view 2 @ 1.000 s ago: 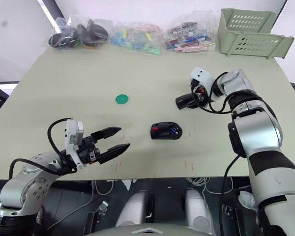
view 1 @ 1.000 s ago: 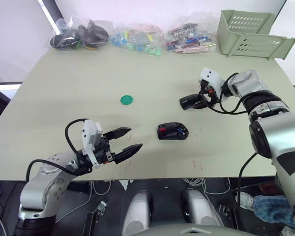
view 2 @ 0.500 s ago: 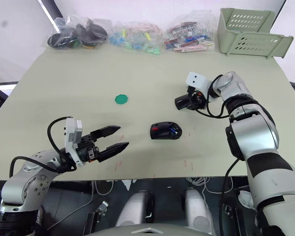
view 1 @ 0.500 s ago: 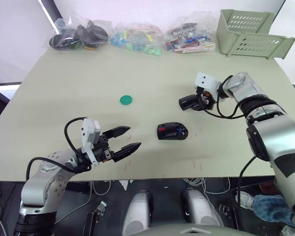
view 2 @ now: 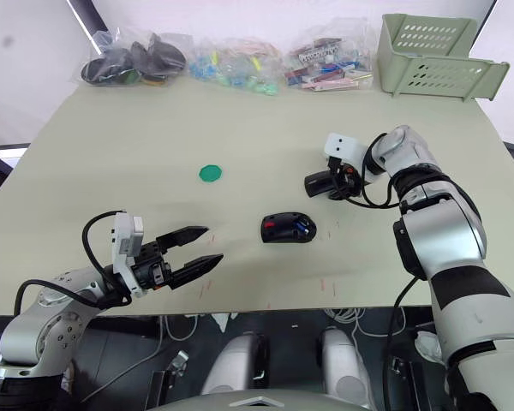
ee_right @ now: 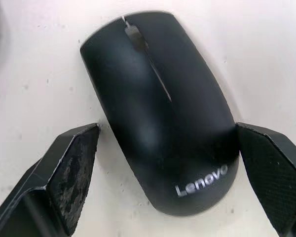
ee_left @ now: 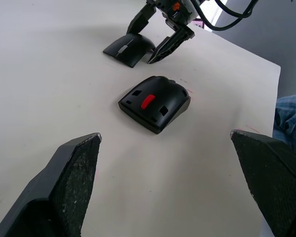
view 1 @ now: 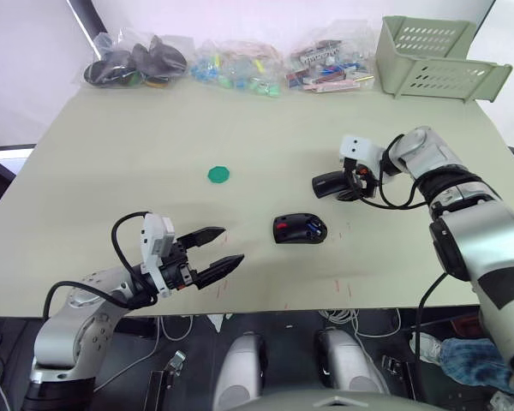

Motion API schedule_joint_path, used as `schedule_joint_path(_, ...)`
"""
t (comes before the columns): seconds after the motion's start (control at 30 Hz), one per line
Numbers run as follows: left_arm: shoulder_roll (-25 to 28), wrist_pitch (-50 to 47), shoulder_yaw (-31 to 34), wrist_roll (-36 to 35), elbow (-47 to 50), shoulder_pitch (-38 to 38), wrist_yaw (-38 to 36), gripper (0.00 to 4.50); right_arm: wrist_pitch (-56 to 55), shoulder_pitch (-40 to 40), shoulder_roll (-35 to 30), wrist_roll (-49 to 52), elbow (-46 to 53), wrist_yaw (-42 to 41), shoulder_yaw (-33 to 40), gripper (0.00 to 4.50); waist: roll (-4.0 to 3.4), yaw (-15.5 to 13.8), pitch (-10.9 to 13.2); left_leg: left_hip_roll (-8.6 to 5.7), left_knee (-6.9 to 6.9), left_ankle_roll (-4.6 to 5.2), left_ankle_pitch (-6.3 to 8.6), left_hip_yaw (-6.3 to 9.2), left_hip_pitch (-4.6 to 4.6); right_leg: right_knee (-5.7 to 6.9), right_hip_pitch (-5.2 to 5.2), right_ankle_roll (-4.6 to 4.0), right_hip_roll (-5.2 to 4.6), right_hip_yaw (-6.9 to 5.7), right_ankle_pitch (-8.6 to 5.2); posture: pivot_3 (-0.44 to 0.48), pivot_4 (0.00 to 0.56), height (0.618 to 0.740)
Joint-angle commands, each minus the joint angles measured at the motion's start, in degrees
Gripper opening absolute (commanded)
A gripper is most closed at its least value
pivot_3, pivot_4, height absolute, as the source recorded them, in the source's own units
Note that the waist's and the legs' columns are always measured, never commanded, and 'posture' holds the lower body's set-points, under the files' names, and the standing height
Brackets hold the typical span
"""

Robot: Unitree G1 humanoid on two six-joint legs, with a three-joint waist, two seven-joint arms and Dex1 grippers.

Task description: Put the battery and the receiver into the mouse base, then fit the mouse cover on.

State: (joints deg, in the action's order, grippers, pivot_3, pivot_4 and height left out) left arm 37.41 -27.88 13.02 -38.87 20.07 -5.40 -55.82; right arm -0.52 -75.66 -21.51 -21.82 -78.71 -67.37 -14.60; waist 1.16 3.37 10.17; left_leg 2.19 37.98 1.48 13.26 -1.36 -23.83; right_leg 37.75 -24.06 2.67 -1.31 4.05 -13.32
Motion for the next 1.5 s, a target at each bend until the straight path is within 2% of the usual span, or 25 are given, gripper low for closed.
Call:
schedule_joint_path(0.03, 0.32, 1.27, 0.63, -0.54, 1.78, 0.42, -0.39, 4.49, 0.58, -0.64, -1.9, 0.83, 0.84, -3.76, 0.79, 4.5, 0.0, 0.07, 0.0, 0.0, 0.0, 0.0, 0.0, 0.0, 0.0, 0.0, 0.0, 0.0, -0.01, 0.0, 0.0, 0.0, 0.15, 0.74)
schedule_joint_path(0.5, 0.46, 1.88, -0.63, 0.23, 0.01, 2.26, -2.07, 4.49, 2.39, -0.3, -3.02, 1.85, 1.05, -2.2, 2.73, 4.5, 0.0, 0.52, 0.0, -0.01, 0.0, 0.0, 0.0, -0.01, 0.0, 0.0, 0.0, 0.02, 0.0, 0.0, 0.01, 0.0, 0.15, 0.74)
schedule_joint_path(0.67, 0.44, 2.46, -0.82, 0.27, -0.4, 2.29, -3.37, 4.5, 2.76, -0.1, -2.97, 2.4, 1.19, -2.3, 3.17, 3.28, 0.0, 0.53, 0.0, -0.02, 0.0, 0.0, 0.0, -0.01, 0.0, 0.01, 0.0, 0.01, 0.01, 0.0, 0.0, 0.0, 0.15, 0.74)
schedule_joint_path(0.7, 0.46, 2.65, -0.93, 0.47, -0.5, 2.39, -3.62, 4.5, 2.8, -0.06, -2.95, 2.47, 1.22, -2.41, 3.17, 2.73, 0.0, 0.53, 0.0, -0.02, 0.0, 0.0, 0.0, -0.01, 0.0, 0.01, 0.0, 0.01, 0.01, 0.0, 0.0, 0.0, 0.15, 0.74)
schedule_joint_path(0.73, 0.45, 2.75, -1.01, 0.59, -0.6, 2.49, -3.78, 4.5, 2.74, 0.02, -2.96, 2.48, 1.26, -2.57, 3.12, 2.51, 0.0, 0.53, 0.0, -0.02, 0.0, 0.0, 0.0, -0.01, 0.0, 0.01, 0.0, 0.01, 0.01, 0.0, 0.0, 0.0, 0.15, 0.74)
schedule_joint_path(1.1, 0.34, 3.71, -1.82, 0.93, -1.54, 3.47, -4.06, 4.5, 0.81, -0.46, -3.8, 3.54, 2.09, -1.63, 3.92, 2.51, 0.0, 0.53, 0.0, -0.01, 0.0, 0.0, 0.0, -0.02, 0.0, 0.01, 0.0, 0.02, 0.01, 0.0, 0.01, 0.0, 0.15, 0.74)
schedule_joint_path(1.3, 0.27, 4.3, -1.91, 1.27, -2.33, 4.09, -4.38, 4.5, -3.48, -1.27, -4.08, 6.05, 6.64, -5.65, 4.71, 2.51, -0.03, 0.56, 0.02, -0.01, -0.01, 0.0, 0.0, -0.02, 0.0, 0.01, -0.01, 0.17, 0.02, 0.0, 0.09, 0.0, 0.15, 0.74)
schedule_joint_path(1.37, 0.23, 4.52, -2.25, 1.47, -2.91, 4.68, -4.57, 4.5, -5.06, -0.1, -4.94, 6.09, 11.67, -6.61, 3.77, 2.51, -0.06, 0.54, 0.04, 0.0, -0.01, 0.0, 0.0, -0.01, 0.0, 0.01, -0.01, 0.21, 0.02, 0.0, 0.12, 0.0, 0.15, 0.74)
schedule_joint_path(1.5, 0.04, 4.95, -2.96, 1.99, -3.89, 5.95, -5.01, 4.5, 4.02, 5.23, -7.35, 8.94, 29.39, -13.58, 3.24, 2.51, -0.07, 0.11, 0.04, 0.02, -0.02, 0.0, 0.0, 0.06, -0.03, 0.0, 0.0, 0.21, 0.01, -0.04, 0.11, 0.0, 0.15, 0.74)
